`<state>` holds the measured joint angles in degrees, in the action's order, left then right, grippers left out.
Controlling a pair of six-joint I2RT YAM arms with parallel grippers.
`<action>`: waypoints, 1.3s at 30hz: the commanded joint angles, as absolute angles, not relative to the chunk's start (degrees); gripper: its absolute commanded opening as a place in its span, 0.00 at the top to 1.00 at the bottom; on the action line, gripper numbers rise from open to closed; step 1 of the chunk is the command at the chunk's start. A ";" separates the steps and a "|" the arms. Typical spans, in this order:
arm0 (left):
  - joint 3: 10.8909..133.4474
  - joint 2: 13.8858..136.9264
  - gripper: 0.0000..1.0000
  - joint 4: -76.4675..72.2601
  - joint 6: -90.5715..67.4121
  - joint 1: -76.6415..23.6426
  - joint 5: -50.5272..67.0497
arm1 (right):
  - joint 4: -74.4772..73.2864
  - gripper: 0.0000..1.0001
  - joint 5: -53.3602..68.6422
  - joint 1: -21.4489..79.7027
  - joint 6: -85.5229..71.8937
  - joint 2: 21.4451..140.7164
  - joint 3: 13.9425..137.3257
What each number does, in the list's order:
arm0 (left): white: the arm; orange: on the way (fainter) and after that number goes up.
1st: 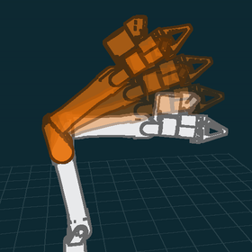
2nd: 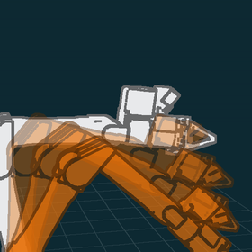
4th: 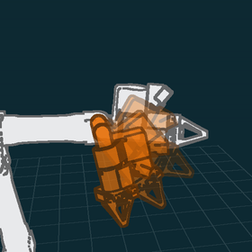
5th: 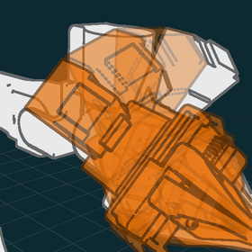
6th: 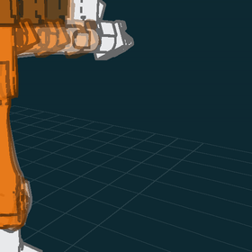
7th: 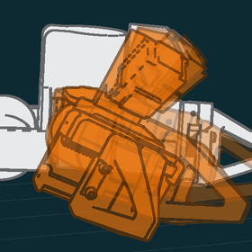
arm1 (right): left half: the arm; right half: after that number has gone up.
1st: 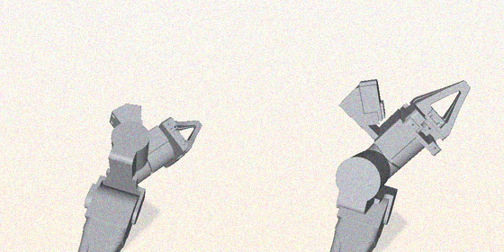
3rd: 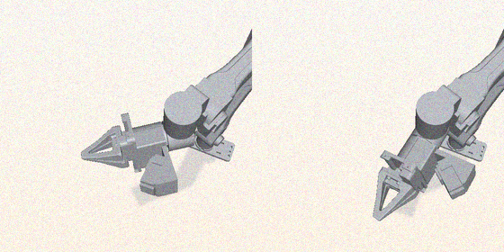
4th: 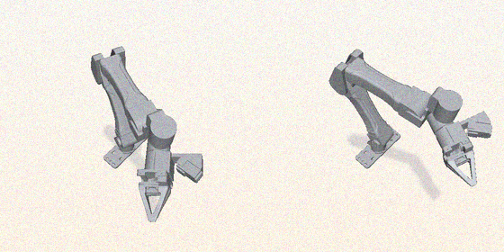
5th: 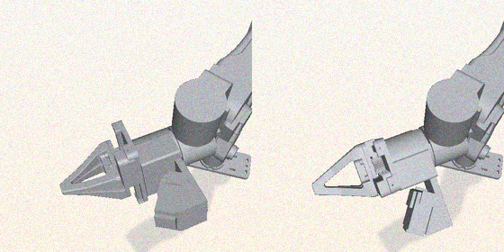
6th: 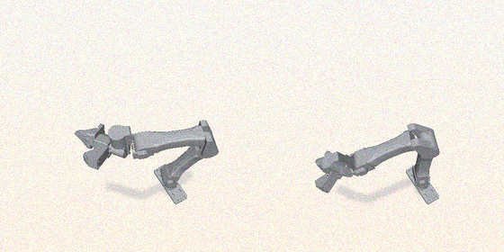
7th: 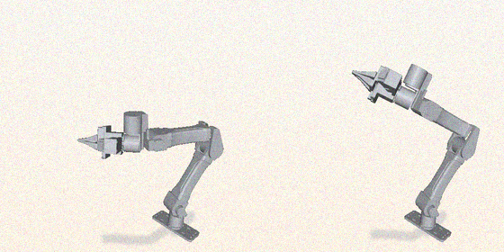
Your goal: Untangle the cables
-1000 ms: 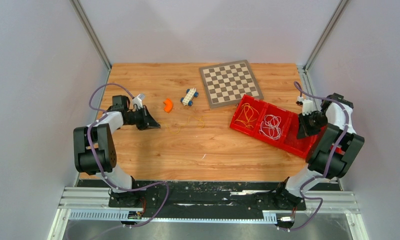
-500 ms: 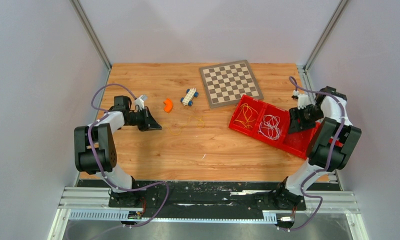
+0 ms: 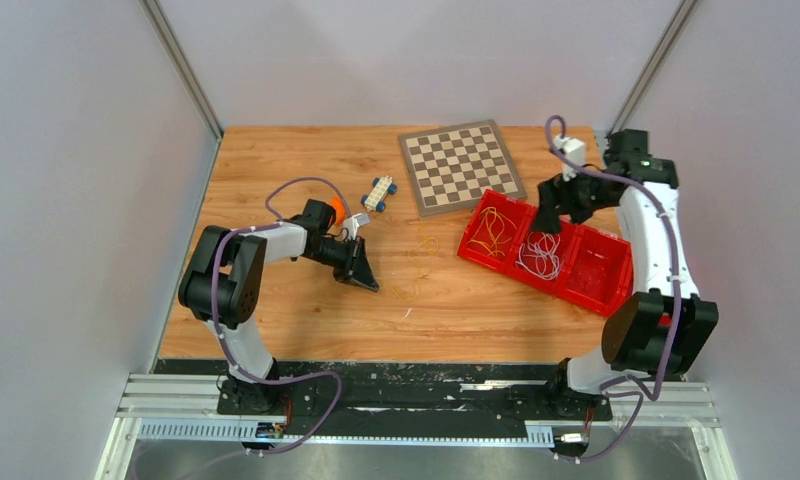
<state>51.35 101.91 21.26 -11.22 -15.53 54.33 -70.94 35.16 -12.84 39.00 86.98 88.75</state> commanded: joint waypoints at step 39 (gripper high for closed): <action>47.19 73.48 0.24 31.89 -5.09 7.21 50.81 | -29.78 0.33 4.67 39.44 14.30 118.83 81.23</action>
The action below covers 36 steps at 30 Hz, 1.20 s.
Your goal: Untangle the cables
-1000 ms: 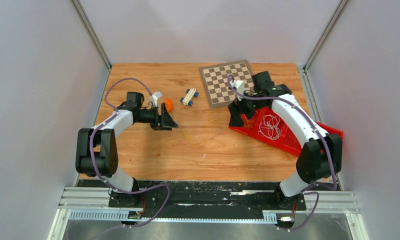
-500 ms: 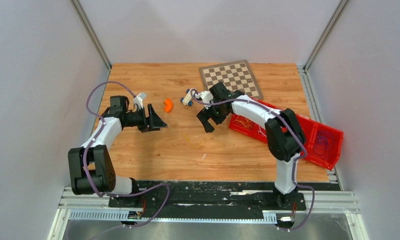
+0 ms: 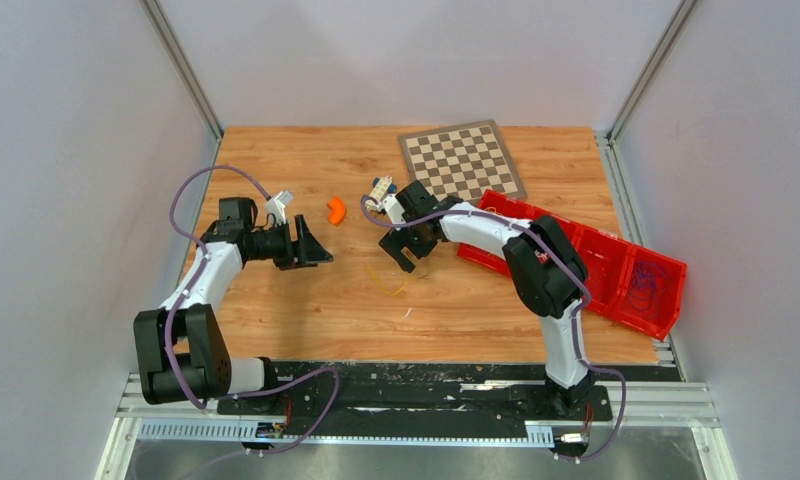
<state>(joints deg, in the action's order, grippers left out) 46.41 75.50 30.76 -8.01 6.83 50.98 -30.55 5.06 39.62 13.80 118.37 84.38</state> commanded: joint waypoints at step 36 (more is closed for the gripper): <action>51.47 77.47 0.33 28.04 -8.10 7.26 53.55 | -38.68 1.00 7.54 14.09 30.19 83.71 90.78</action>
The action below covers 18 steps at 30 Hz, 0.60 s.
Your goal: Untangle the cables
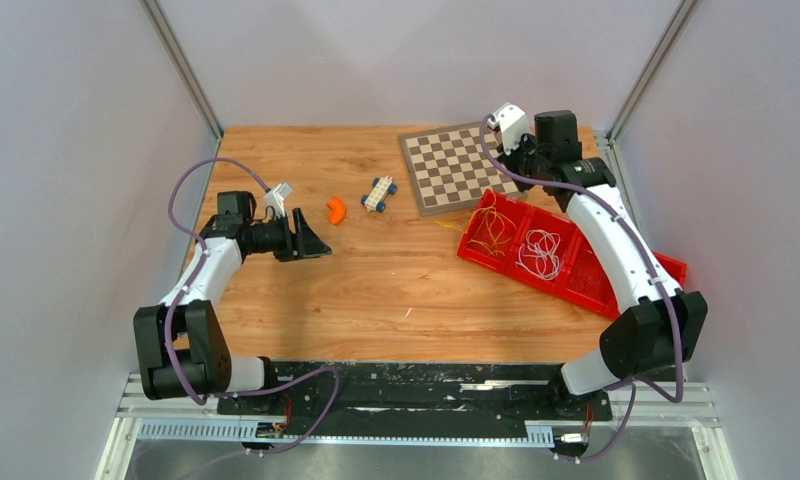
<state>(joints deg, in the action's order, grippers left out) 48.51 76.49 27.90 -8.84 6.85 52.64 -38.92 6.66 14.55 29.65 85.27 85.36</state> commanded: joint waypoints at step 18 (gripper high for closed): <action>52.19 80.31 0.33 27.64 -8.17 7.21 53.93 | -41.91 1.00 5.54 12.15 28.47 78.10 93.79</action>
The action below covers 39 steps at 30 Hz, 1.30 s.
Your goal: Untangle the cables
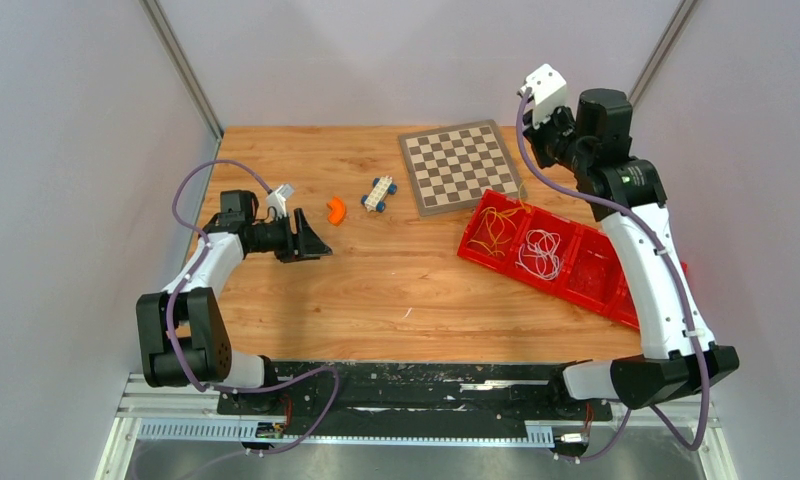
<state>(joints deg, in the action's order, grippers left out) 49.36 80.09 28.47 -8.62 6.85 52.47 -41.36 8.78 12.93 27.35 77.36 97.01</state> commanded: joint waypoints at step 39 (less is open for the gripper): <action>50.28 79.88 0.34 29.20 -7.10 7.21 52.49 | -32.10 1.00 12.01 14.12 23.16 85.99 68.30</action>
